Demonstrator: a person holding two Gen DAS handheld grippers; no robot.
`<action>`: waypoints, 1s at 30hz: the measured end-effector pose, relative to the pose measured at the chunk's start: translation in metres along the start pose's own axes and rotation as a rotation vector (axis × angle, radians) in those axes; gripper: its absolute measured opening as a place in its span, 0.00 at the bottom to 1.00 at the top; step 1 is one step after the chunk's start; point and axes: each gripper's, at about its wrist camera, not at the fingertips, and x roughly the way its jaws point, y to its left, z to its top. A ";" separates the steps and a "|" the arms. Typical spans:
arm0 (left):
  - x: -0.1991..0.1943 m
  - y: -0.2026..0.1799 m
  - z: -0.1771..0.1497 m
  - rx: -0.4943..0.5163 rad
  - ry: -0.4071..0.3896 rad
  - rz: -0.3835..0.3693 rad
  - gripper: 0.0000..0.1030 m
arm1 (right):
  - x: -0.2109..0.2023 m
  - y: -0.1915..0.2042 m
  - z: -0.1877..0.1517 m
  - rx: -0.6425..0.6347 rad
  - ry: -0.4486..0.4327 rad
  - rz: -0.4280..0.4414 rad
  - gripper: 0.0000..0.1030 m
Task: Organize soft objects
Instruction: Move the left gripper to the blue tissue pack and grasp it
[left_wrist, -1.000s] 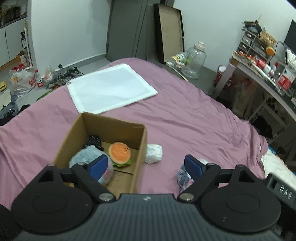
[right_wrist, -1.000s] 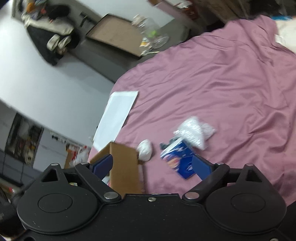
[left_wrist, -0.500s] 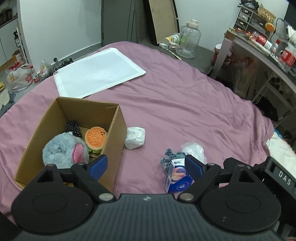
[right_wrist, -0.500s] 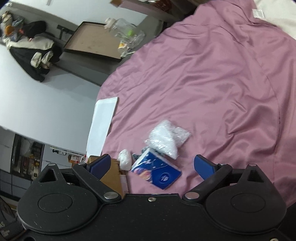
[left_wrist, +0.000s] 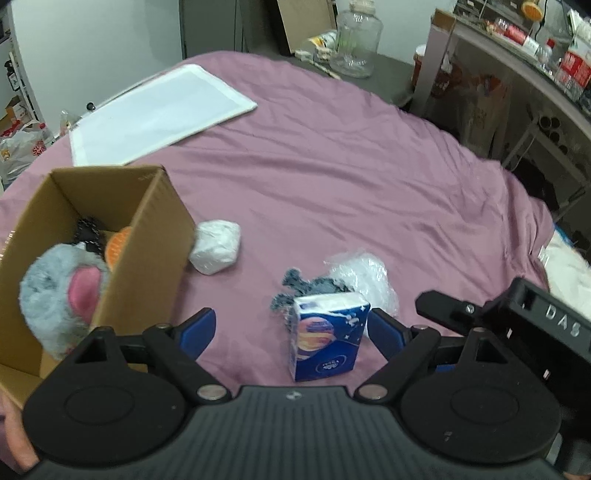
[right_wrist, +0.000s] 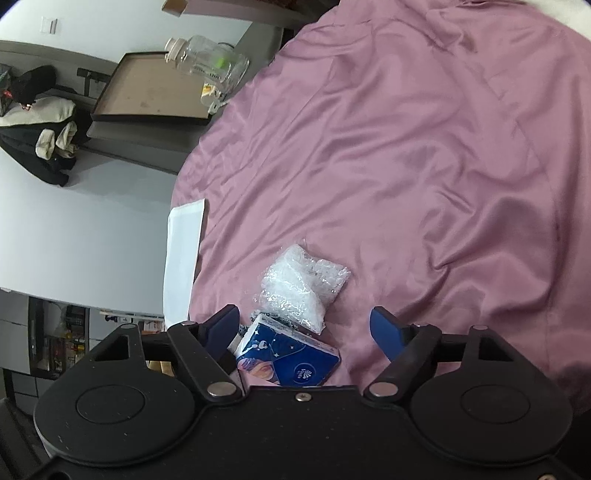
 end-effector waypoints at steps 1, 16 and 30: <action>0.005 -0.002 -0.001 0.001 0.010 -0.001 0.85 | 0.002 0.000 0.000 0.002 0.007 0.007 0.73; 0.055 -0.008 -0.011 -0.029 0.073 0.016 0.60 | 0.037 -0.016 0.014 0.088 0.079 0.047 0.57; 0.053 0.011 -0.005 -0.075 0.110 -0.045 0.48 | 0.057 -0.008 0.011 0.060 0.126 0.027 0.24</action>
